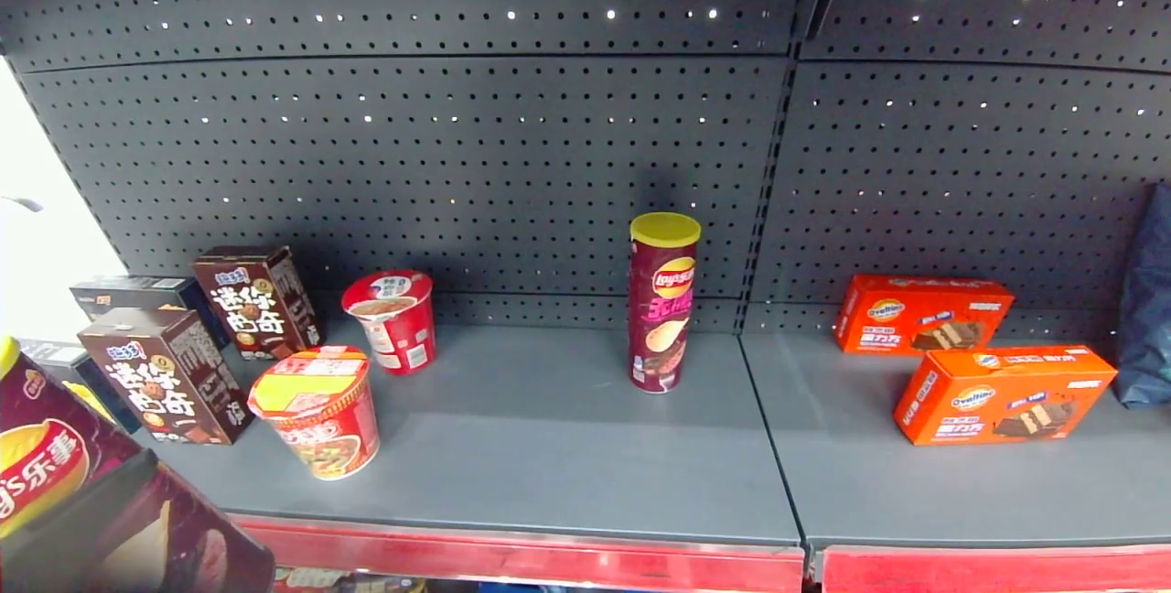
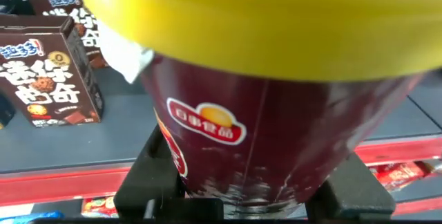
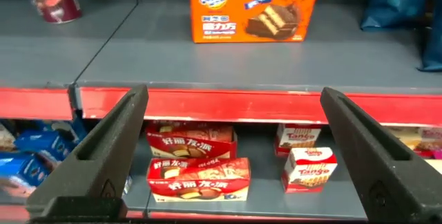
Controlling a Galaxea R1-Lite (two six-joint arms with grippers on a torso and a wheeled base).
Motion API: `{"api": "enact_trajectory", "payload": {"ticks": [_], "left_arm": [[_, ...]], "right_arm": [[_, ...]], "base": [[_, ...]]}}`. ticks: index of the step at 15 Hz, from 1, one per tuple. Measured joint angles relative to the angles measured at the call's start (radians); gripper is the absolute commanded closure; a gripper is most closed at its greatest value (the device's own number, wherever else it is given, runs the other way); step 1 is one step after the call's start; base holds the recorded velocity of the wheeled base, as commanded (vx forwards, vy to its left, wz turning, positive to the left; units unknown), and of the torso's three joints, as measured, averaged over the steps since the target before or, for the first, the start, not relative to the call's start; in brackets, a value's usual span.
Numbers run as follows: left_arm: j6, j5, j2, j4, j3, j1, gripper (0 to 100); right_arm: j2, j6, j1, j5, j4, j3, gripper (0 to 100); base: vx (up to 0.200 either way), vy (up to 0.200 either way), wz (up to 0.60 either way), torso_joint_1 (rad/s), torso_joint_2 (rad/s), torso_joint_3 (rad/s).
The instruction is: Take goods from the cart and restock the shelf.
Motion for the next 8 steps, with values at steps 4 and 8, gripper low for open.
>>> {"api": "enact_trajectory", "payload": {"ticks": [4,8], "left_arm": [[0.006,0.059,-0.024,0.022,-0.014,0.017,100],[0.093,0.094,-0.077,0.182,-0.094,0.012,100]], "right_arm": [[0.019,0.010,0.001,0.021,-0.002,-0.003,0],[0.164,0.023,0.046,0.084,-0.017,-0.203,0]], "base": [[0.000,0.000,0.00,0.000,0.00,0.000],[0.000,0.000,0.00,0.000,0.00,0.000]]}}
